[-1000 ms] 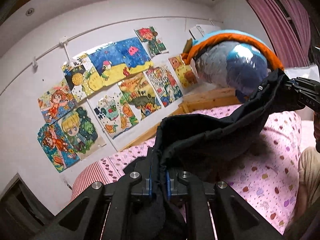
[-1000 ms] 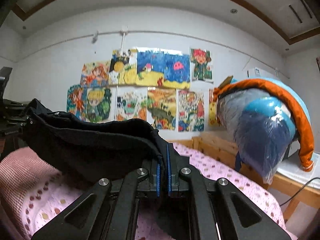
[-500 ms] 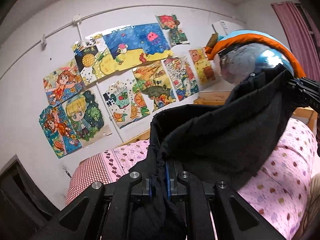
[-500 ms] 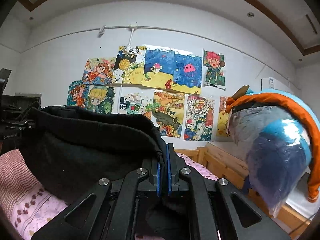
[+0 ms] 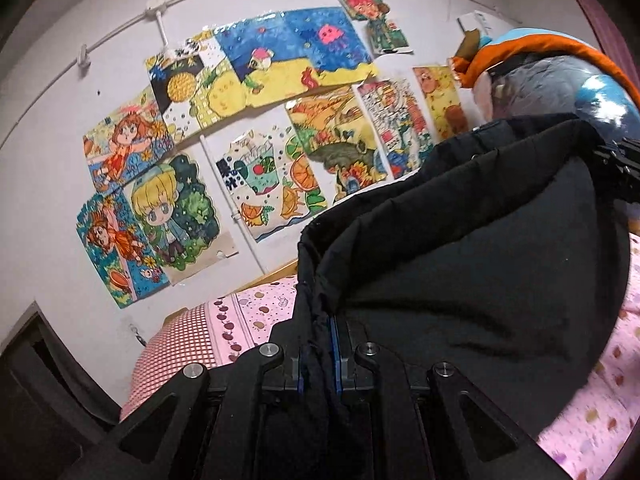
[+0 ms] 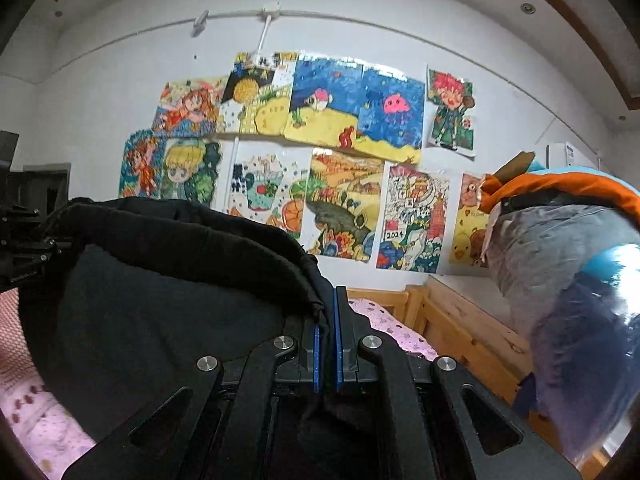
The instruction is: Fold large clothes
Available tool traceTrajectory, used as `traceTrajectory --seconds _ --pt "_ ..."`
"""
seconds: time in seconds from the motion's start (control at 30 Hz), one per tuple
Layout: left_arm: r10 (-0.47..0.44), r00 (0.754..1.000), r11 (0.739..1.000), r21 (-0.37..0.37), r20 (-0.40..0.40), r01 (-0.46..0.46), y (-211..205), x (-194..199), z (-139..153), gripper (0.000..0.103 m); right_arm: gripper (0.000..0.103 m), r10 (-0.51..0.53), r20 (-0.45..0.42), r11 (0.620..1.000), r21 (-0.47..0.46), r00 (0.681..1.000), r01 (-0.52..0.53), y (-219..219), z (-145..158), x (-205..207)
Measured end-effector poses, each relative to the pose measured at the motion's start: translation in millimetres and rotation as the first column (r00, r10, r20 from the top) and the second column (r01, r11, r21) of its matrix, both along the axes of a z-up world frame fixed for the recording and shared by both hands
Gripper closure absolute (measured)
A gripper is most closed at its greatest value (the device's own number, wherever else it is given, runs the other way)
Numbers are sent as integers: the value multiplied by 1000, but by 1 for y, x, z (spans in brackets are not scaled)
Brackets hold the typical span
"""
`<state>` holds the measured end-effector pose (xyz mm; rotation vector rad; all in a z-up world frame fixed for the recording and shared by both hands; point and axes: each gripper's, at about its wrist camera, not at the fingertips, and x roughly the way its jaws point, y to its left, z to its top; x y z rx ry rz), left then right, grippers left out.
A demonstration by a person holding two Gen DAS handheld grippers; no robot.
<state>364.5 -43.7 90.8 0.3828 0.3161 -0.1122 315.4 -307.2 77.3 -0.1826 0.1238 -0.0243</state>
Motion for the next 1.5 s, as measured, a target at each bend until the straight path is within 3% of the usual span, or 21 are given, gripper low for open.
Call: traceTrajectory --seconds 0.17,0.53,0.9,1.1,1.2,1.23,1.27,1.33,1.4,1.5 --pt "21 1000 1000 -9 -15 -21 -6 40 -24 94 98 -26 -61 1000 -13 998 25 -1 -25 55" --pt "43 989 999 -17 -141 -46 -6 115 -68 94 98 -56 -205 996 -82 977 40 11 -84 162" --pt "50 972 997 -45 -231 -62 -6 146 -90 90 98 -63 -310 995 -92 949 36 15 -116 198" --pt "48 961 991 -106 -273 -79 -1 150 -89 85 95 -34 -333 999 -48 942 19 10 -124 199" --pt "56 961 984 -146 -270 -98 5 149 -84 69 87 -28 -327 999 -35 944 17 8 -122 196" --pt "59 963 980 -169 -262 -106 8 148 -81 53 83 -23 -319 1000 -27 948 15 7 -119 193" --pt "69 968 972 -202 -240 -119 13 145 -75 29 72 -14 -305 1000 -15 952 10 5 -116 189" --pt "92 978 959 -248 -185 -137 21 137 -68 11 57 20 -259 1000 28 966 -13 2 -107 176" --pt "86 987 950 -287 -134 -122 26 126 -59 10 37 44 -214 999 41 976 -36 3 -98 161" --pt "55 992 949 -304 -115 -88 27 111 -55 8 31 106 -193 994 33 975 -101 8 -89 141"
